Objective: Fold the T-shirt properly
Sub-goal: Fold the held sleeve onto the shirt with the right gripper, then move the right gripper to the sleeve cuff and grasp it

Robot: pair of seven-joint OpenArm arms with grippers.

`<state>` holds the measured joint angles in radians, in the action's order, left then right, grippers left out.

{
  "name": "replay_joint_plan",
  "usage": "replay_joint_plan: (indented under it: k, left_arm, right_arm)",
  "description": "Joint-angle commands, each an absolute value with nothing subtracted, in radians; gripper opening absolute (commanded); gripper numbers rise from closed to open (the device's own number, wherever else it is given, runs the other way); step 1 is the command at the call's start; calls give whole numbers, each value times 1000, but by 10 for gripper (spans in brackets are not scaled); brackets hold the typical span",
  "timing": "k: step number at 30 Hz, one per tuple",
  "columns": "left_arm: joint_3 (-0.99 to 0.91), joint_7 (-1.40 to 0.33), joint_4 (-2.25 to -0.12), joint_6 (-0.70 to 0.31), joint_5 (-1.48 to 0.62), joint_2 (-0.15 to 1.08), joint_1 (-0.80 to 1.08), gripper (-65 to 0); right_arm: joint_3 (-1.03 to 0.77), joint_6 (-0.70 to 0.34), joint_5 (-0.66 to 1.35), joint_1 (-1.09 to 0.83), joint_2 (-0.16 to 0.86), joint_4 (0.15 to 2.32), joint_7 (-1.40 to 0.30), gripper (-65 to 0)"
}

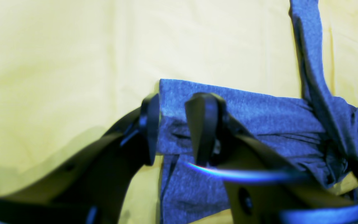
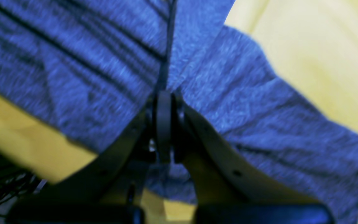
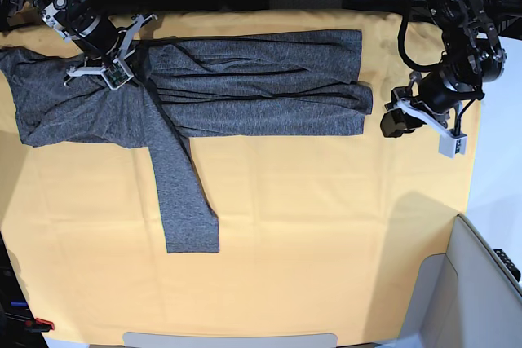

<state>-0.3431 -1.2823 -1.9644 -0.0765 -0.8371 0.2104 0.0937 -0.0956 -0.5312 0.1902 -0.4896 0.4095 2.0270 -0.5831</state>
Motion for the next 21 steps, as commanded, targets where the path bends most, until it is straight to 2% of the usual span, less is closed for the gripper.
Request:
replay_joint_plan:
  k: [1,7,8,10,14,16,18,21]
  left_arm:
    - [-346,-1273,-1980,-79,-851,222,82,-466]
    - [-346,-1273,-1980,-79,-851,222,82,-466]
    - [-346,-1273,-1980,-79,-851,222,82,-466]
    - [-346,-1273,-1980,-79,-851,222,82,-466]
    - [-346,-1273,-1980,-79,-851,222,82,-466]
    - [-346,-1273,-1980,-79,-851,222,82,-466]
    - [-346,-1273,-1980,-79,-851,222,82,-466]
    - [-344,-1273,-1980,-79,-852,220,82,-466]
  right_arm:
    - [-81,-529,203,-492,417,2048,-559,-650]
    - [39,-522,200,-484,420,2038,-567,-650]
    - [45,-521,200,-481,420,2038,-567,-634]
    - [47,-519,200,-467,420,2038,-568,-560]
    - [45,-519,200,-446,426,2038,-568,-320]
    - [44,-519,200,-423,437,2040,-568,-234]
    - [38,-519,206,-378,446,2040,-568,-186]
    - [-19,-519,206,-280,404,2037,-607,-201]
